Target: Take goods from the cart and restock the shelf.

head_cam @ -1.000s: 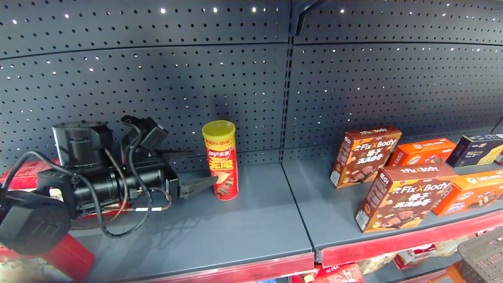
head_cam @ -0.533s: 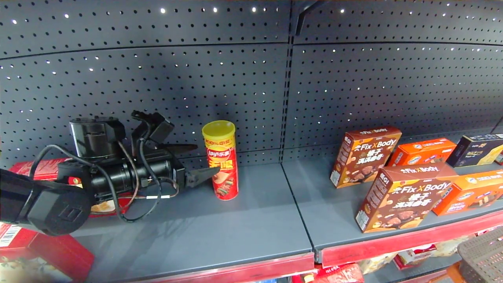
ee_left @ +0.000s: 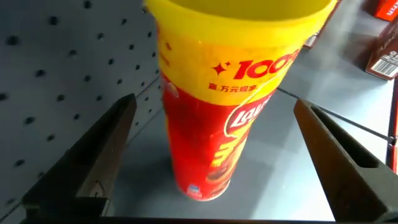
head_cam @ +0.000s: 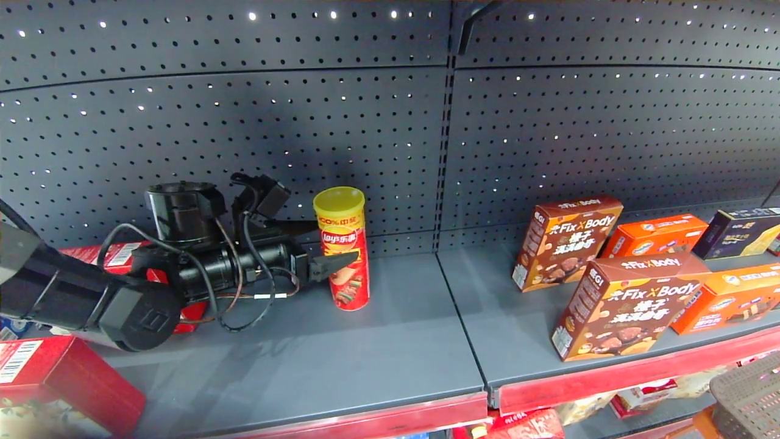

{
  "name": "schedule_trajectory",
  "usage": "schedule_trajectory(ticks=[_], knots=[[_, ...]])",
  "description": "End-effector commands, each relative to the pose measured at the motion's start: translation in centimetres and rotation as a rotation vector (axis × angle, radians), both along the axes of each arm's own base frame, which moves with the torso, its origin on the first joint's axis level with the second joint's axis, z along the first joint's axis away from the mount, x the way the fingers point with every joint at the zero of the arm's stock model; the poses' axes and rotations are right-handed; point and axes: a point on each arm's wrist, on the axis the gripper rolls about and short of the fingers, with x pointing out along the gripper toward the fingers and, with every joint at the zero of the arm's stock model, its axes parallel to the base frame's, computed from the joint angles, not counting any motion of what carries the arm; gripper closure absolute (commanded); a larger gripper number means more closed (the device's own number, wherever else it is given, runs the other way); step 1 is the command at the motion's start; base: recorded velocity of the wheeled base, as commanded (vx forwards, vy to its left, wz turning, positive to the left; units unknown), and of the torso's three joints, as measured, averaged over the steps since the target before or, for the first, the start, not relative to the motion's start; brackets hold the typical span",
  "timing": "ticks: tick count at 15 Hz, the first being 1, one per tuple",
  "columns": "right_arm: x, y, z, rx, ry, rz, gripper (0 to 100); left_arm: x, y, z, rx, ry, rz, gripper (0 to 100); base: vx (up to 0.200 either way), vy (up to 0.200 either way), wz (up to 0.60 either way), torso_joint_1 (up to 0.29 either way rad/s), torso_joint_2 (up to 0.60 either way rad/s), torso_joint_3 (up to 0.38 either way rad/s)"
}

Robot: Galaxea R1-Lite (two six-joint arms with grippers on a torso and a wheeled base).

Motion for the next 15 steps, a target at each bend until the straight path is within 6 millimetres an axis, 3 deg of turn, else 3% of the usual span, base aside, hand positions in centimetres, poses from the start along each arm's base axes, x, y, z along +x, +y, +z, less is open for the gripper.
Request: schedule_trajectory(ticks=[1, 5, 15], knots=[[0.0, 0.0, 0.0, 0.0, 0.004, 0.0, 100, 0.8, -0.3, -1.1, -0.004, 0.018, -0.034, 0, 0.0, 0.0, 0.0, 0.0, 0.0, 0.0], [0.0, 0.0, 0.0, 0.0, 0.004, 0.002, 100, 2.3, -0.6, -1.6, -0.012, -0.005, -0.053, 0, 0.0, 0.0, 0.0, 0.0, 0.0, 0.0], [0.0, 0.0, -0.3, 0.0, 0.022, 0.002, 100, 4.1, -1.3, -2.3, -0.025, -0.003, -0.077, 0, 0.0, 0.0, 0.0, 0.0, 0.0, 0.0]])
